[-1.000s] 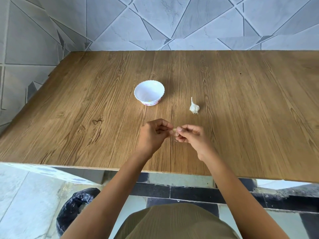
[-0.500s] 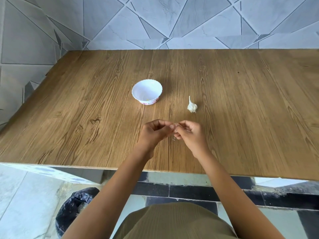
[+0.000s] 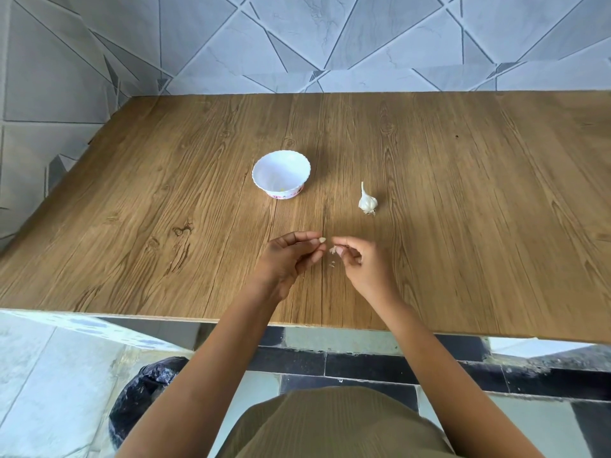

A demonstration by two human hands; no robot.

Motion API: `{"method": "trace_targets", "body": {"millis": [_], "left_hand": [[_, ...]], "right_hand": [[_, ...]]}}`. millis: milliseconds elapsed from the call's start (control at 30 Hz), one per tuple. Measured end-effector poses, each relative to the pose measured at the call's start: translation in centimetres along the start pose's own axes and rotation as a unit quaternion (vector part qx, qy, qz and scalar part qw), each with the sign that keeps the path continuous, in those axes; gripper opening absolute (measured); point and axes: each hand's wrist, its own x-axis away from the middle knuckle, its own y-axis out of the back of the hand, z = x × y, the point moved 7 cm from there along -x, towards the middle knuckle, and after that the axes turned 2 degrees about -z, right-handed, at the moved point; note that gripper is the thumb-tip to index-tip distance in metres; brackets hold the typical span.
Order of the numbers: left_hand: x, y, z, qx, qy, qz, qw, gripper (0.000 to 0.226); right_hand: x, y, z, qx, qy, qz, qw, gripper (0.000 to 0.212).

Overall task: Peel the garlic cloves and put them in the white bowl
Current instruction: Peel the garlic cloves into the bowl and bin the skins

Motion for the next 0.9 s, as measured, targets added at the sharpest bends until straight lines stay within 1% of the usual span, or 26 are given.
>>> {"method": "trace_targets", "body": {"millis": [167, 267, 333, 433, 500, 567, 667, 767, 833, 900], "left_hand": [[0.1, 0.2, -0.1, -0.048, -0.016, -0.005, 0.999, 0.009], [0.2, 0.3, -0.3, -0.095, -0.034, -0.006, 0.995, 0.005], [0.2, 0.2, -0.6, -0.12, -0.057, 0.005, 0.991, 0.007], [0.5, -0.1, -0.8, -0.145, -0.087, 0.027, 0.985, 0.011], [0.6, -0.2, -1.0, -0.168, -0.102, 0.025, 0.98, 0.012], [0.7, -0.4, -1.2, -0.181, -0.112, 0.02, 0.977, 0.01], [0.7, -0.4, -1.4, -0.193, -0.127, 0.012, 0.973, 0.007], [0.7, -0.5, -1.6, -0.203, -0.143, 0.011, 0.969, 0.01], [0.7, -0.6, -1.7, -0.205, -0.146, 0.01, 0.968, 0.011], [0.9, -0.7, -1.8, -0.205, -0.151, 0.013, 0.967, 0.007]], "right_hand": [[-0.3, 0.6, 1.6, -0.015, 0.061, -0.021, 0.998, 0.021], [-0.3, 0.7, 2.0, -0.024, 0.085, -0.019, 0.996, 0.016], [-0.3, 0.8, 1.9, -0.036, 0.079, -0.018, 0.996, 0.012], [-0.4, 0.8, 1.4, -0.104, 0.028, -0.001, 0.994, 0.01], [-0.3, 1.0, 1.5, -0.124, 0.023, -0.009, 0.992, 0.01], [-0.1, 1.4, 2.0, -0.103, 0.044, -0.034, 0.993, 0.008], [0.0, 1.9, 3.0, -0.042, 0.102, -0.075, 0.991, 0.005], [0.3, 2.2, 3.7, -0.001, 0.147, -0.111, 0.983, 0.005], [0.6, 2.4, 4.0, 0.006, 0.165, -0.126, 0.978, 0.004], [0.6, 2.4, 4.0, -0.031, 0.152, -0.115, 0.981, 0.004]]}}
